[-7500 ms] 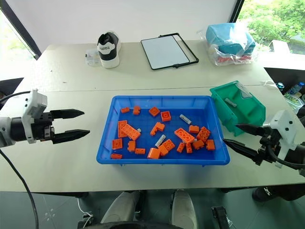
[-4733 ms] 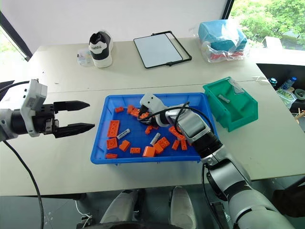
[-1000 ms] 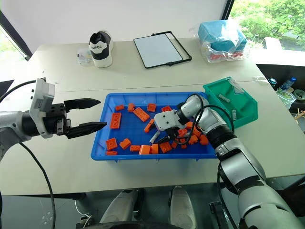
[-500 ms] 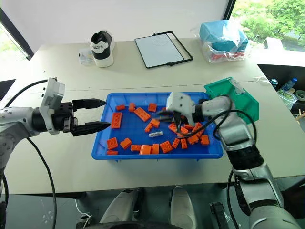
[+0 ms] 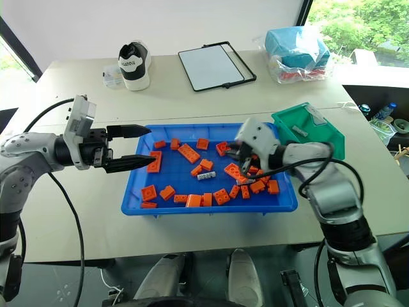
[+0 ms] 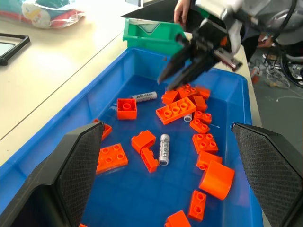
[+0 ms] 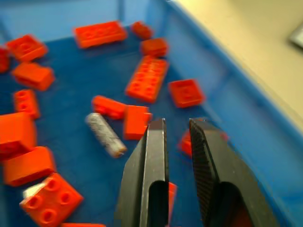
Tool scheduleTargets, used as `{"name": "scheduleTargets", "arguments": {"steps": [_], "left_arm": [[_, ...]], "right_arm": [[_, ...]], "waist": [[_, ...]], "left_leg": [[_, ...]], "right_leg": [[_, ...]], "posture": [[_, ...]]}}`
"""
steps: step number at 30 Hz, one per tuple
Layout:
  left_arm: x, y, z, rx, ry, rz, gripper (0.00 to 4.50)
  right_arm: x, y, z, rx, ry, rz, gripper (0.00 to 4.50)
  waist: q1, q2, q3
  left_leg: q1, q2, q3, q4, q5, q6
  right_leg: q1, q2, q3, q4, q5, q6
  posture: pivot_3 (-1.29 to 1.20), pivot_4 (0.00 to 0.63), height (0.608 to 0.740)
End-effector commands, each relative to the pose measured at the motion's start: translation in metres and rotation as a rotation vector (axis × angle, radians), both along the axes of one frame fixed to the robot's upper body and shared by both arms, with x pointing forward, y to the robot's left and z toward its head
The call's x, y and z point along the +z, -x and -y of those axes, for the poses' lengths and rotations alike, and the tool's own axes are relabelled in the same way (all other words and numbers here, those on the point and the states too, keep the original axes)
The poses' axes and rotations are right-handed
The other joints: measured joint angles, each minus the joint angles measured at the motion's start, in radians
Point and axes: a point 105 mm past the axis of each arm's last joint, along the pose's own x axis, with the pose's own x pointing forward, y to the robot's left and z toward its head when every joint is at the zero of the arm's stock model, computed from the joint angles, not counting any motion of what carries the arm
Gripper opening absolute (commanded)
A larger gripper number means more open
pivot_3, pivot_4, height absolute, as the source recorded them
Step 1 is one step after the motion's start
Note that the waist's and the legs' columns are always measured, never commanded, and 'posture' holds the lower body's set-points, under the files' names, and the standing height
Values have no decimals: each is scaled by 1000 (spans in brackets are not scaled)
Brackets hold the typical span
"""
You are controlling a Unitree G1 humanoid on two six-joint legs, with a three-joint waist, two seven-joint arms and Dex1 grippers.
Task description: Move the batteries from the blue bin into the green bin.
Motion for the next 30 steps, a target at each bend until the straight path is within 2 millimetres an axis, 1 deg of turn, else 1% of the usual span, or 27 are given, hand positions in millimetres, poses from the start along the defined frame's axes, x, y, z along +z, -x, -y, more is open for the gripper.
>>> {"name": "scheduleTargets", "arguments": {"steps": [1,5,11,15,18,21,23,27,30], "left_arm": [[8,4,0,3,-8,47,4500],[7,9,-4,27,-14,50,4500],[9,13,-8,60,-19,56,4500],[10,15,-9,72,-18,56,4500],[10,16,-9,75,-18,56,4500],[10,16,-8,77,-18,55,4500],[11,15,-8,77,-18,55,4500],[12,13,-8,74,-20,60,4500],[13,11,-9,71,-21,64,4500]], "right_arm": [[-2,-3,-13,92,31,22,769],[-21,-1,-20,180,71,-25,769],[-45,-2,-23,233,118,-56,769],[-52,-12,-22,220,138,-38,769],[-56,-14,-21,212,132,-61,769],[-60,-11,-21,216,123,-97,1562],[-63,-10,-21,215,133,-90,2608],[-69,-6,-19,221,145,-107,4473],[-68,-7,-19,201,124,-108,4473]], "waist": [[0,0,0],[2,0,0],[2,0,0],[1,0,0],[2,0,0],[3,0,0],[2,0,0],[2,-1,0],[2,-1,0]], "left_leg": [[0,0,0,0,0,0],[0,0,-1,0,0,0],[0,0,-1,0,0,0],[0,0,-1,0,0,0],[1,0,-1,0,0,0],[1,0,-1,0,0,0],[1,0,-1,0,0,0],[1,0,-1,0,0,0],[2,0,-1,0,0,0]], "right_leg": [[0,0,0,0,0,0],[0,0,0,0,0,0],[0,0,0,0,0,0],[0,1,0,0,0,0],[1,1,0,0,0,0],[1,1,0,0,0,0],[1,1,0,0,0,0],[1,1,0,0,0,0],[2,1,0,0,0,0]], "posture": [[0,150,731],[0,150,731],[0,150,731],[0,150,731],[0,150,731],[0,150,731],[0,150,731],[0,150,731],[0,150,731]]}}
